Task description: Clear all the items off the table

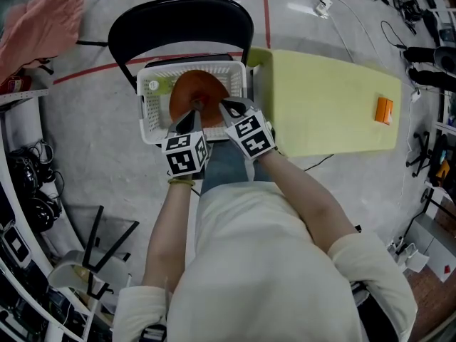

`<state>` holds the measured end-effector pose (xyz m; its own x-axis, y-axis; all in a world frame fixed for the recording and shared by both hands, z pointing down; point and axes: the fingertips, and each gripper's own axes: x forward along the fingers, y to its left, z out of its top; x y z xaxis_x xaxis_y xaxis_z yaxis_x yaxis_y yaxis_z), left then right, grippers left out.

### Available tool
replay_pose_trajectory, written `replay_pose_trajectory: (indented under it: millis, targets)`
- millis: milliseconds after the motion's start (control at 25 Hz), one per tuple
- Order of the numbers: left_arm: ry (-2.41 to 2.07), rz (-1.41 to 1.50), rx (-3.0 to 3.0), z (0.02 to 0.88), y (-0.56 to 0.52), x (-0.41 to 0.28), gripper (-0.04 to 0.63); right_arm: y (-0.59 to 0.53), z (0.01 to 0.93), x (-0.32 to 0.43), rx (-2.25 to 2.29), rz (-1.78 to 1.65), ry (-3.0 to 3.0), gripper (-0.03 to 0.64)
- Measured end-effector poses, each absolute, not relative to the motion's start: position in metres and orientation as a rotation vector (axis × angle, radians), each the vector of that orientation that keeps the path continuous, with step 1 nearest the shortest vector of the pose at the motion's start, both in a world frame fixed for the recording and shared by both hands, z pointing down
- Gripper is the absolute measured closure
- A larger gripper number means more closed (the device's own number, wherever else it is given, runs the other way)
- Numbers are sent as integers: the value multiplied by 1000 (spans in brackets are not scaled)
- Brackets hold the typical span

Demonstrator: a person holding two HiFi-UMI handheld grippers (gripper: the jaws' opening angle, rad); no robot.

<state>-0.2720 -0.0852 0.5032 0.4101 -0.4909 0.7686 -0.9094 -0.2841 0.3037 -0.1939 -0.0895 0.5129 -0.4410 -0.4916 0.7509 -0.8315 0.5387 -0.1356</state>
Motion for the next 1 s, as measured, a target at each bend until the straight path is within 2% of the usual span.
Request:
replay_pose_trajectory:
  millis: [600, 1000]
  targets:
    - [-1157, 746, 1982, 492, -74, -245, 586, -73, 489, -170, 1136, 647, -2140, 618]
    - [-1075, 792, 2093, 474, -44, -170, 586, -30, 470, -100, 1239, 646, -2130, 618]
